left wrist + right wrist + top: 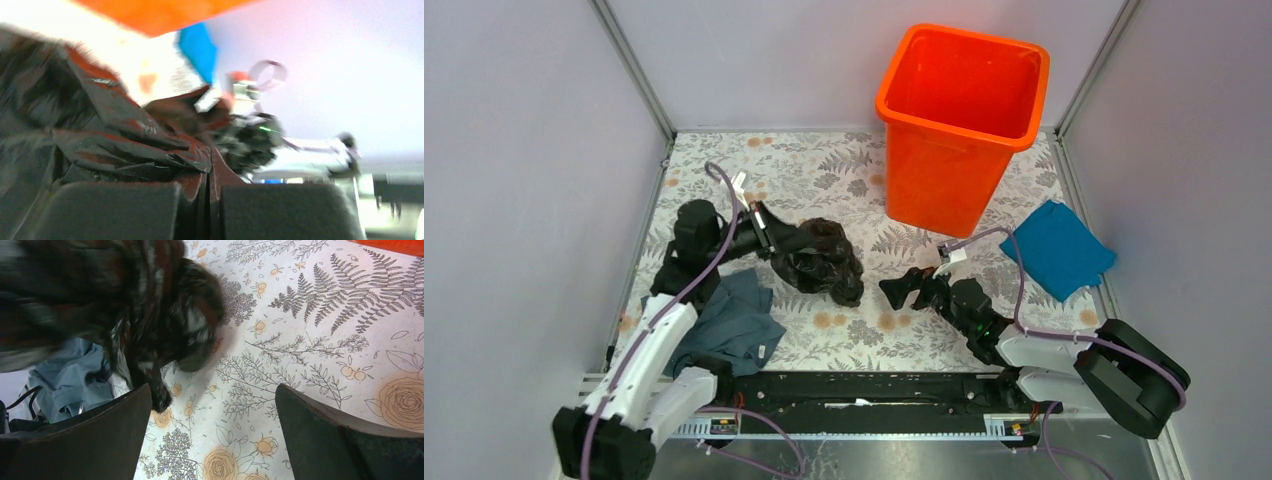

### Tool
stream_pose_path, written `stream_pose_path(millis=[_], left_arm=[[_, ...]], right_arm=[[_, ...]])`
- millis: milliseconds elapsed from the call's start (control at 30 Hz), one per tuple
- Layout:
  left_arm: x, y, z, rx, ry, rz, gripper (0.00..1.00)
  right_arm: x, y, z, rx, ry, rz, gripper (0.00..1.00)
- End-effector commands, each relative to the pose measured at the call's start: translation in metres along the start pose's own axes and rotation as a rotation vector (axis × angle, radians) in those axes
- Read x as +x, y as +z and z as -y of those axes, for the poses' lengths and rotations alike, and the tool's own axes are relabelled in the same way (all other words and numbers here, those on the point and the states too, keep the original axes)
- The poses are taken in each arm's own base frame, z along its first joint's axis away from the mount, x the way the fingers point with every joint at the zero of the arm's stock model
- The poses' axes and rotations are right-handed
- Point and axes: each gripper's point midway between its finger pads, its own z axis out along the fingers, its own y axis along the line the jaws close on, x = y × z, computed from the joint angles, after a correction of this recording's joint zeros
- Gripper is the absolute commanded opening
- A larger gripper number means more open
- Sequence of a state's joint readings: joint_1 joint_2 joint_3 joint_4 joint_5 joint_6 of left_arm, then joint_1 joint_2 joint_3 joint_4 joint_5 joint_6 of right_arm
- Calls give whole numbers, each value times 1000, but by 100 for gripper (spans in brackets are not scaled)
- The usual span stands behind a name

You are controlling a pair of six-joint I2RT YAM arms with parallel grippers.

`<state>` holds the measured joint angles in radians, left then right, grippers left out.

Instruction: Put the trash bags into the trash bin

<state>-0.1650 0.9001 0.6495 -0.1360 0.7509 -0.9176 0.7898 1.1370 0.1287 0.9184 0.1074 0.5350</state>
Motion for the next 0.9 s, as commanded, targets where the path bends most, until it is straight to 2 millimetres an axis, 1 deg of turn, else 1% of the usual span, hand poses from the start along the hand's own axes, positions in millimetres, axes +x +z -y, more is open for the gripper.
stream_pose_path(millis=[0,33,67,100,133,167,200,233,267,367,433,567,633,700,800,867], left_arm=[[11,-36,171,452,334,-15,0],[16,-35,180,463,338,-16,0],[15,-32,181,444,328,0,0],[13,-28,175,409,311,15,0],[9,-22,163,351,280,36,0],[2,-13,141,247,233,66,0],[-1,-6,124,176,203,75,0],[0,-1,115,150,183,69,0],[3,3,115,171,172,55,0],[6,7,124,288,111,53,0],[4,10,121,290,96,69,0],[3,14,115,274,95,69,0],[4,15,112,270,87,71,0],[5,13,113,291,77,77,0],[5,11,119,324,61,77,0],[5,9,123,331,69,75,0]], right_arm=[[-20,10,-23,-74,-10,47,100],[-19,11,-24,-77,-13,44,100],[-19,11,-24,-78,-15,43,100],[-19,11,-25,-81,-17,42,100],[-18,11,-26,-90,-23,41,100],[-19,10,-31,-111,-30,40,100],[-19,8,-35,-136,-43,42,100],[-18,6,-42,-168,-58,41,100],[-15,4,-51,-206,-78,40,100],[-7,2,-74,-267,-155,33,100],[0,6,-81,-242,-200,11,100],[9,14,-82,-144,-264,2,99],[11,17,-83,-102,-288,6,99],[14,21,-84,-52,-335,3,99],[29,35,-80,71,-408,-46,99],[33,42,-79,132,-448,-54,94]])
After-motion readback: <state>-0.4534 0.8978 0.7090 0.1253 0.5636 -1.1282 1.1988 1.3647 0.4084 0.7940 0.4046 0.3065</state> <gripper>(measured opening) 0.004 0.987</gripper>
